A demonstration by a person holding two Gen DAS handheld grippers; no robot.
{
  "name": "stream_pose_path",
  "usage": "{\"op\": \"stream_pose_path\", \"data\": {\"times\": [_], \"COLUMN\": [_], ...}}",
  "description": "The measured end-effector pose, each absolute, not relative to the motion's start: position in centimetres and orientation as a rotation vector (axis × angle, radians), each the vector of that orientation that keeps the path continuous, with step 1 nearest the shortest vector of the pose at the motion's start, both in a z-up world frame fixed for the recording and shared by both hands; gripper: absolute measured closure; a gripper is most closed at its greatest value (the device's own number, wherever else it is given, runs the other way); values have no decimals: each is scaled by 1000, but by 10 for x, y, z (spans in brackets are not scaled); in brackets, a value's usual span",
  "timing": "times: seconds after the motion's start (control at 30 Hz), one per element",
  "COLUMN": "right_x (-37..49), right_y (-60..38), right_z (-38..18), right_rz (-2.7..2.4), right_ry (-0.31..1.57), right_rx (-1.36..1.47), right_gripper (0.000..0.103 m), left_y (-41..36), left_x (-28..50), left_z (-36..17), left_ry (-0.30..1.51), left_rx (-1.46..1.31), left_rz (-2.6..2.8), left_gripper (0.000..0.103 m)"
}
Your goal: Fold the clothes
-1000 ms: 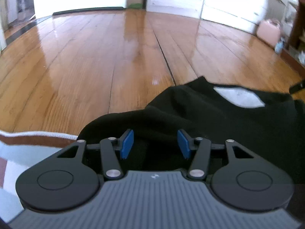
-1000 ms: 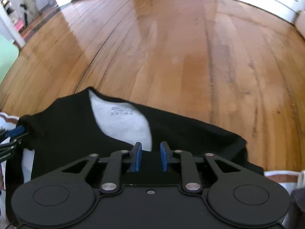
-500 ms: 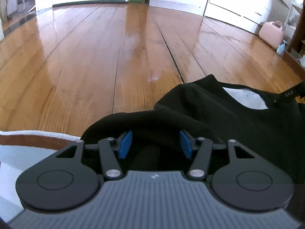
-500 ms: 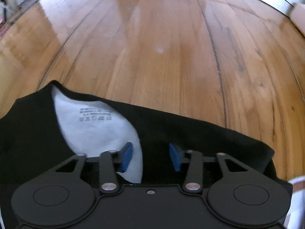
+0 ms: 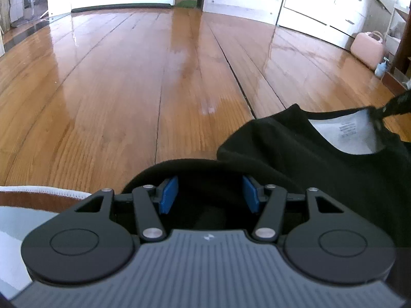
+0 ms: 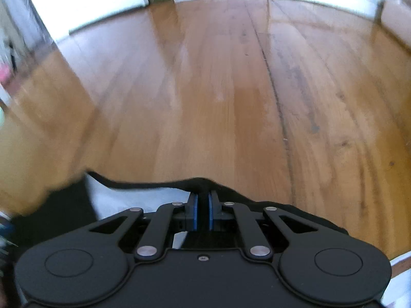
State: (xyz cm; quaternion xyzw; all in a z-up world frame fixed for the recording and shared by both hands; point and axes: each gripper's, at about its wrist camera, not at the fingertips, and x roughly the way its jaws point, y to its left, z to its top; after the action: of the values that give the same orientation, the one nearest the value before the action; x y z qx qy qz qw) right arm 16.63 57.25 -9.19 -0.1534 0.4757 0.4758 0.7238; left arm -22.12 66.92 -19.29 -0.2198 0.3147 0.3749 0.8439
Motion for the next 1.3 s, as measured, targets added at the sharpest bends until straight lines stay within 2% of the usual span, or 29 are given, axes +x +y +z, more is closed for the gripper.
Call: {"op": "stream_pose_path", "data": {"times": [0.07,0.3,0.4,0.43,0.57,0.63,0.7,0.83,1.0,1.1,1.2,1.27,1.3], "right_x": [176,204,200,196,177,168,161,121,54,14,-12,-21,-23], "right_y": [573,587,591,592,577,565,562,566,538,509,483,459,449], "right_z": [-82,-96,-111,-117,-111,-99,-90,-80,-77,-80,-86,-89,-93], "right_rz": [1058,959,942,943,1006,1026,1040,1138,1287,1346,1369,1355,1342], "right_ry": [1101,1199,1166,1144,973,906,896,886,887,913,898,890,894], "right_rx": [-257,-182,-193,-202,-73,64,116,-131,-325,-403,-505,-546,-553], "right_gripper": [94,94,92,87,79,51,49,49,49,50,50,50,50], "left_y": [668,668,673,676,688,694,699,699,676,655,637,625,622], "left_x": [-219,-218,-225,-228,-247,-262,-284,-329,-371,-367,-355,-345,-339], "left_z": [-194,-195,-192,-190,-182,-178,-178,-176,-178,-182,-182,-182,-182], "left_ry": [673,687,694,700,752,781,809,857,724,711,746,794,822], "left_rx": [-450,-418,-400,-395,-389,-409,-455,-549,-863,-933,-901,-846,-807], "left_rz": [797,860,933,958,1035,1066,1157,1260,1075,938,881,842,832], "left_gripper": [49,49,49,49,47,42,40,40,40,39,34,21,19]}}
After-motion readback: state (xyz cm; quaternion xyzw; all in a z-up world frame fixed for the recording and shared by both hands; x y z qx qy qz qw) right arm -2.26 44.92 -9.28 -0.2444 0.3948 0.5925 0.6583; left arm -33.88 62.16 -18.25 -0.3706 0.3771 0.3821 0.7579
